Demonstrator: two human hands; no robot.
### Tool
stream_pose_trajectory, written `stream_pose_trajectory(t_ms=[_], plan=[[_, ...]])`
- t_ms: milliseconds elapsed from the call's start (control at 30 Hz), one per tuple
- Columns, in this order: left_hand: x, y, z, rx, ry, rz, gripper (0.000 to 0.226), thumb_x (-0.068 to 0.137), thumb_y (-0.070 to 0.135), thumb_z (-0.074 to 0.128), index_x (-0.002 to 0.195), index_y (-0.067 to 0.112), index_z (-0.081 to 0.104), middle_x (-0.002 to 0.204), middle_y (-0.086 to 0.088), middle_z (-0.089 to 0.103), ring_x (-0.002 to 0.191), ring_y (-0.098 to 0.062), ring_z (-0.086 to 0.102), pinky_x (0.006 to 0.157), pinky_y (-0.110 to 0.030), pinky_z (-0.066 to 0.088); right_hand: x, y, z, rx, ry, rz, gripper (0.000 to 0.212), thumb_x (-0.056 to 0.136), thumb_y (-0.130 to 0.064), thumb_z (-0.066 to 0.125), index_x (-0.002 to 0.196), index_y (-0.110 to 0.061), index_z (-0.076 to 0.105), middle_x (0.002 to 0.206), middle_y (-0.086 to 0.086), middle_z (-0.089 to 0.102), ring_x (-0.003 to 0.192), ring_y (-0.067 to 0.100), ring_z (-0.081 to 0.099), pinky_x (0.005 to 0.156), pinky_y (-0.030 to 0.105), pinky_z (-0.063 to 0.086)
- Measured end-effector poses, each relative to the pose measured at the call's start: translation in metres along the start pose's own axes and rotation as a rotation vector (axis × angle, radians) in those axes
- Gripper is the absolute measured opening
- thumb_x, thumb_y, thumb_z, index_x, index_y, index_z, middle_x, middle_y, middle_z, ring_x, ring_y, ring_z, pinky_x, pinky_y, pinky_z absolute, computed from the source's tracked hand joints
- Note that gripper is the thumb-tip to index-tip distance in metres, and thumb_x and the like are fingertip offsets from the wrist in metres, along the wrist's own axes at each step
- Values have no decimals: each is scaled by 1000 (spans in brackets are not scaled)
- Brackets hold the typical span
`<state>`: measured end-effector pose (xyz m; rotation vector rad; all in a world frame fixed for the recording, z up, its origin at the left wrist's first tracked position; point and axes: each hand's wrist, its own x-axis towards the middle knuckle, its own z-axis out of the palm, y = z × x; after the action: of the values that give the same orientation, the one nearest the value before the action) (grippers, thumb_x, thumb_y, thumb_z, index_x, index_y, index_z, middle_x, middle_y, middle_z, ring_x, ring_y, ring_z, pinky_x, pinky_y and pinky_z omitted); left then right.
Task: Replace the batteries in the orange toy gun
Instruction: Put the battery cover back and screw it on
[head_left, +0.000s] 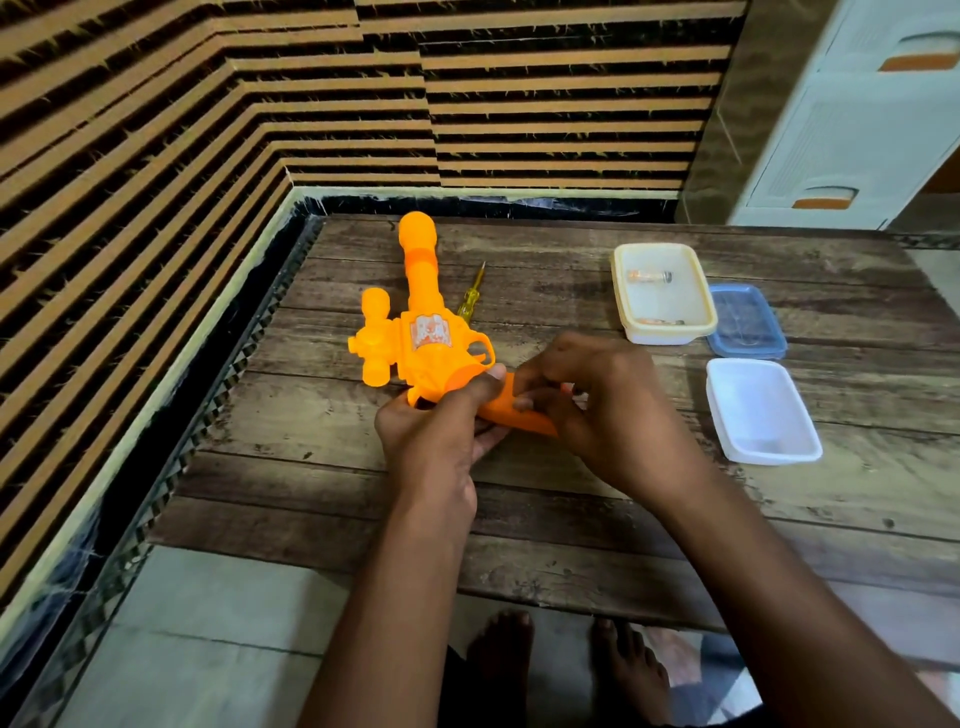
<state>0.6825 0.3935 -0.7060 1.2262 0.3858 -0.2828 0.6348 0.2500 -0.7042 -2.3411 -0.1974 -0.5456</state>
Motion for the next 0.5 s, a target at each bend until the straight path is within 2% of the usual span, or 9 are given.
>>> stream_pose_trajectory(t_ms=[133, 233, 367, 500], plan=[[0, 1, 0, -19, -4, 0, 32, 77, -3, 83, 107, 1, 73, 97, -18, 79, 82, -33, 78, 57, -34, 61, -1, 2, 5, 28, 7, 34, 7, 78, -13, 77, 83, -16, 81, 83, -1, 63, 74, 12, 59, 67, 26, 46], [0, 2, -1, -23, 2, -6, 33, 77, -3, 83, 108, -1, 72, 97, -18, 79, 84, -35, 78, 57, -35, 61, 0, 2, 4, 73, 5, 75, 5, 76, -13, 80, 80, -16, 81, 81, -5, 61, 72, 5, 56, 67, 27, 46], [2, 1, -1, -25, 5, -16, 33, 76, -3, 84, 108, -1, 72, 98, -18, 79, 87, -35, 78, 57, -35, 61, -1, 1, 5, 138, -3, 172, 14, 75, -5, 88, 78, -17, 81, 81, -5, 62, 76, 9, 58, 69, 27, 47], [2, 1, 0, -17, 7, -21, 34, 76, -2, 84, 107, 0, 73, 97, -16, 79, 84, -32, 78, 57, -35, 62, 0, 0, 4, 201, -12, 252, 15, 74, -7, 90, 76, -18, 81, 84, -2, 66, 81, 13, 63, 75, 35, 49]])
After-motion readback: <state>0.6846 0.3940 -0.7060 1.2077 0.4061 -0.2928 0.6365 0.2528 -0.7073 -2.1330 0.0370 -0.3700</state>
